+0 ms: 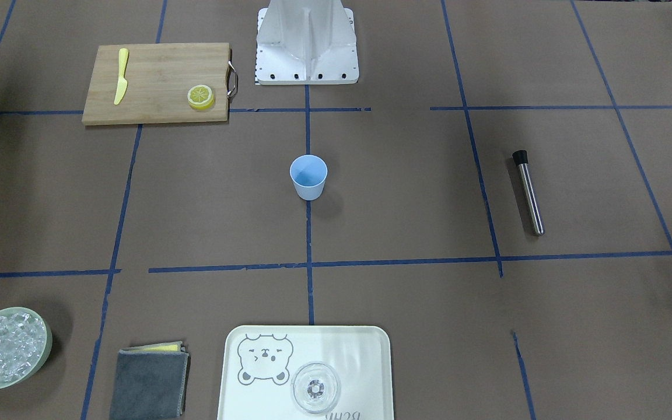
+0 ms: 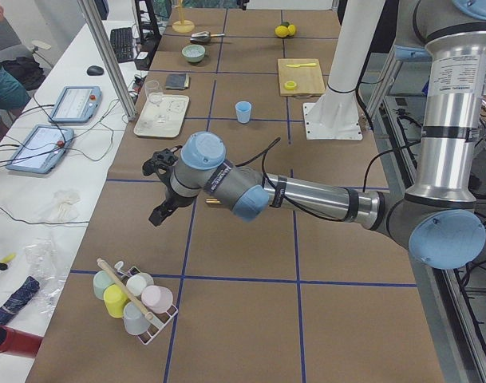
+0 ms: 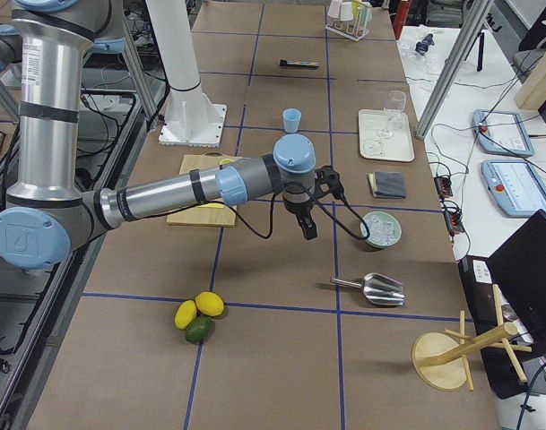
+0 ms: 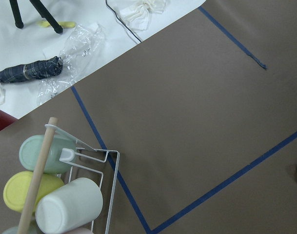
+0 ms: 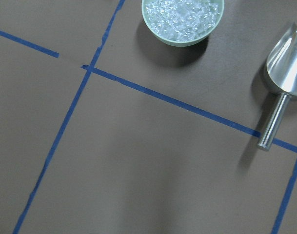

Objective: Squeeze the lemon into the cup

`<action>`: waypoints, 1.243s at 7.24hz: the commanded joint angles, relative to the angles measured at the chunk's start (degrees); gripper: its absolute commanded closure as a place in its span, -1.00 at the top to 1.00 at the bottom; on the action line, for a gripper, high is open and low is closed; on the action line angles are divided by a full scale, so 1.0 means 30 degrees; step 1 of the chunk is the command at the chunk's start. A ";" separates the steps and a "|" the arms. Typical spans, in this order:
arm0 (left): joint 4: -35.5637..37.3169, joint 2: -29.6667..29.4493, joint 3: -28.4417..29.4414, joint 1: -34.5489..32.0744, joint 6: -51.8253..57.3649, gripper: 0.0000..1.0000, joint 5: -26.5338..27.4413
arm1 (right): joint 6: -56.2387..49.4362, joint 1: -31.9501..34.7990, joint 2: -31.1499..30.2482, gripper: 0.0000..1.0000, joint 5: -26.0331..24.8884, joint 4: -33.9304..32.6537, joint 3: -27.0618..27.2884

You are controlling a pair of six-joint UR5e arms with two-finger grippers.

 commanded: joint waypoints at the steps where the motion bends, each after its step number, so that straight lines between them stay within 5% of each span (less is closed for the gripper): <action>1: -0.0708 0.0478 -0.0317 0.0076 0.0079 1.00 -0.0088 | 0.5458 -0.3893 0.0197 1.00 -0.2292 0.0009 0.2088; 4: -0.2088 0.0980 -0.0087 0.0834 -0.0008 1.00 -0.0353 | 1.4148 -1.0300 0.0080 1.00 -0.5920 0.2492 0.4021; 7: -0.2146 0.1329 -0.0319 0.0896 0.0080 1.00 0.0461 | 2.1508 -1.7628 0.0109 1.00 -1.0991 0.2500 0.5433; 8: -0.2146 0.1419 -0.0321 0.0897 0.0138 1.00 0.1773 | 2.2634 -2.0202 0.0109 1.00 -1.4367 0.2442 0.5405; 9: -0.2117 0.1884 -0.0292 0.0926 0.0080 1.00 0.1815 | 2.3312 -2.1474 0.0138 1.00 -1.5619 0.2441 0.5376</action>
